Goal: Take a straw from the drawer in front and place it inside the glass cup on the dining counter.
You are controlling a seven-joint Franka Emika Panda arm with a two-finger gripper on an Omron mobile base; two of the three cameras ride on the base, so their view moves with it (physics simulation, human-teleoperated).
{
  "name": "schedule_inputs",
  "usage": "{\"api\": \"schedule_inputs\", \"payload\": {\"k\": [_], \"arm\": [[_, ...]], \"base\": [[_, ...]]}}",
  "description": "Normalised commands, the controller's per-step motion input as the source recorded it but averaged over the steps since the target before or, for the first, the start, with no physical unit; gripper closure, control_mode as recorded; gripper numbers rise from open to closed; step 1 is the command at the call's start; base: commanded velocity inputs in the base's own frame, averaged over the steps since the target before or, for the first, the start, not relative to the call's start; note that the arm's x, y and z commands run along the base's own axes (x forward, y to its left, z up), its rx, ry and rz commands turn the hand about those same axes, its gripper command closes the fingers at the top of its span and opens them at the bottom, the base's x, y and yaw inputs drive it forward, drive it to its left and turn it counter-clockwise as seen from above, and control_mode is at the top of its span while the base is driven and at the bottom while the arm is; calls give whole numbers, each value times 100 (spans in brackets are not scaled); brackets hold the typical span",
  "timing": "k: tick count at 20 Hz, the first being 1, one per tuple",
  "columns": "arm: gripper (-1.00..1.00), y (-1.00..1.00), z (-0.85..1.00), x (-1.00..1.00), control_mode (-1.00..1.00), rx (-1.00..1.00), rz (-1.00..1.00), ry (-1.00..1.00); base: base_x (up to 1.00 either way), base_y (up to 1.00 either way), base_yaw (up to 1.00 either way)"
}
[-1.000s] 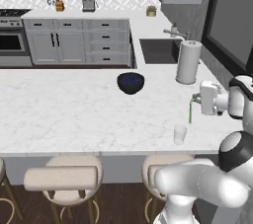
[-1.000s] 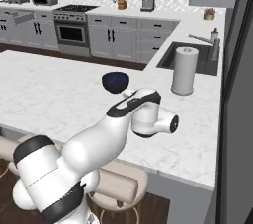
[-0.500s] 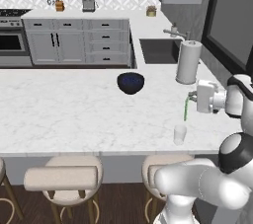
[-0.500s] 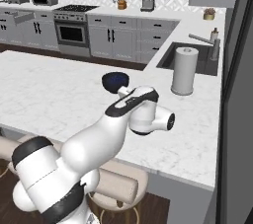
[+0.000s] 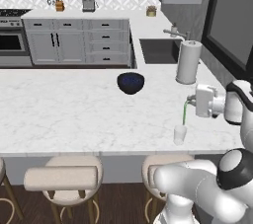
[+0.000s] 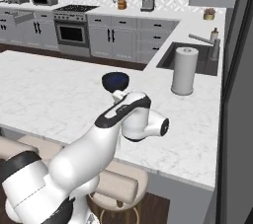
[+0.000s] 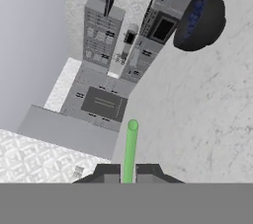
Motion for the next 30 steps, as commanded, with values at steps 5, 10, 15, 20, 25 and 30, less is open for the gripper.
{"api": "schedule_inputs", "payload": {"k": [5, 10, 15, 20, 25, 30], "arm": [[100, 1, -21, 0, -100, 0, 0, 0], [100, 0, -30, 1, -100, 0, 0, 0], [100, 0, -27, 10, -100, 0, 0, 0], [100, 0, -24, 13, -100, 0, 0, 0], [100, 0, -21, 10, -100, 1, 0, 0], [100, 0, -16, 3, -100, 2, 0, -1]], "base": [[0, 0, 0], [0, 0, 0], [0, 0, 0], [0, 0, 0], [0, 0, 0], [0, 0, 0]]}}
